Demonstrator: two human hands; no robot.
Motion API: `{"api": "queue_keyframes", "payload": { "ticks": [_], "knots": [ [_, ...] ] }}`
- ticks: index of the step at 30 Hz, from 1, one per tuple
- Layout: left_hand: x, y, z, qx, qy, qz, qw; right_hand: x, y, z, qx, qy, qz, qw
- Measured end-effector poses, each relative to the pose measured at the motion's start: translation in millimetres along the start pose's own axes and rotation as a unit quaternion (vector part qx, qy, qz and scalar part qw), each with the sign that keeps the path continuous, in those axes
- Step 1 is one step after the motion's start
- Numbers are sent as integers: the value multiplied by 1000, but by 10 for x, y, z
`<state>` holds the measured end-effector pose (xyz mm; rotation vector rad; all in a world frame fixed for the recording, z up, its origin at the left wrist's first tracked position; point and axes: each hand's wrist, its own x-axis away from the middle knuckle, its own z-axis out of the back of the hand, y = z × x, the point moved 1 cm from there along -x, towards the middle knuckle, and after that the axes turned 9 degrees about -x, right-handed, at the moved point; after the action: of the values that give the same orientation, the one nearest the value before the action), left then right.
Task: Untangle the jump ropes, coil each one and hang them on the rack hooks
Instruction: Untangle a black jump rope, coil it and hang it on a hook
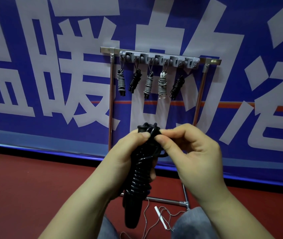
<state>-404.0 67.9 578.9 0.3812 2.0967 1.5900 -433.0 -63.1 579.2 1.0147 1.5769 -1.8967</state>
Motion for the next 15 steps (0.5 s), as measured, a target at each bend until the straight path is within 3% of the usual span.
{"api": "queue_keyframes", "payload": {
  "ticks": [4, 11, 15],
  "knots": [
    [-3, -16, 23, -105, 20, -28, 994, 15, 4, -22, 10, 27, 3, 1000],
    [82, -43, 19, -104, 33, -46, 993, 1, -79, -52, 29, -29, 41, 998],
    [84, -39, 22, -129, 64, -76, 987, -45, -115, -13, -27, -50, -3, 998]
  ]
}}
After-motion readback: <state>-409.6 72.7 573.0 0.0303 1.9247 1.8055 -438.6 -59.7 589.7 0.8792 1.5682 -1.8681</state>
